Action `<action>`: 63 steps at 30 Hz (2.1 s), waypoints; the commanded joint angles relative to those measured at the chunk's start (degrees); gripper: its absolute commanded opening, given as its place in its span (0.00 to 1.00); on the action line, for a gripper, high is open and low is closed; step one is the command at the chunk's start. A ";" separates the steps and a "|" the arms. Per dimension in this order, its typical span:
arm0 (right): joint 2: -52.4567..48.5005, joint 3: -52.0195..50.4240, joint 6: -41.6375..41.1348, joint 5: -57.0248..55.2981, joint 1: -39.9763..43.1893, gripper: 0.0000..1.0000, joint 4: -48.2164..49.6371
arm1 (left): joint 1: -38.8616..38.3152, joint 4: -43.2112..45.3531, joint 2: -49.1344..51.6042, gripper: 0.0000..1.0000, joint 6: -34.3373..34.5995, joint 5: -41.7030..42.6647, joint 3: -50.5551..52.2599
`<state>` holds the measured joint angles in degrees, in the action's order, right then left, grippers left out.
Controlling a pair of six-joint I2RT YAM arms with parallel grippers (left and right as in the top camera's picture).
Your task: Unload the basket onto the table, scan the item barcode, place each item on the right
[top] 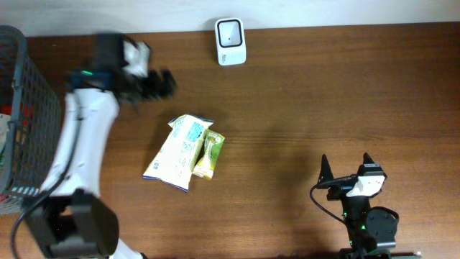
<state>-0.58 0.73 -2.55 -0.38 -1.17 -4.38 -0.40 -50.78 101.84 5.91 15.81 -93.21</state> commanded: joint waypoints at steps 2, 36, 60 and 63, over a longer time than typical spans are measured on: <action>0.37 -0.42 0.39 -0.13 -0.37 0.99 -0.31 | 14.23 -5.70 -4.44 0.99 -2.71 -0.68 -21.38; 0.37 -0.42 0.39 -0.13 -0.37 0.99 -0.33 | 48.87 -12.81 14.69 0.00 16.83 -14.14 -13.62; 0.37 -0.42 0.39 -0.13 -0.37 0.99 -0.31 | -33.27 9.77 8.31 0.47 8.39 -10.95 9.68; 0.37 -0.42 0.39 -0.13 -0.37 0.99 -0.31 | -29.90 5.20 7.56 0.99 8.98 -13.53 4.31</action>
<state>-0.58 0.73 -2.55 -0.38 -1.17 -4.45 -32.60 -42.22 109.56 14.00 6.04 -83.88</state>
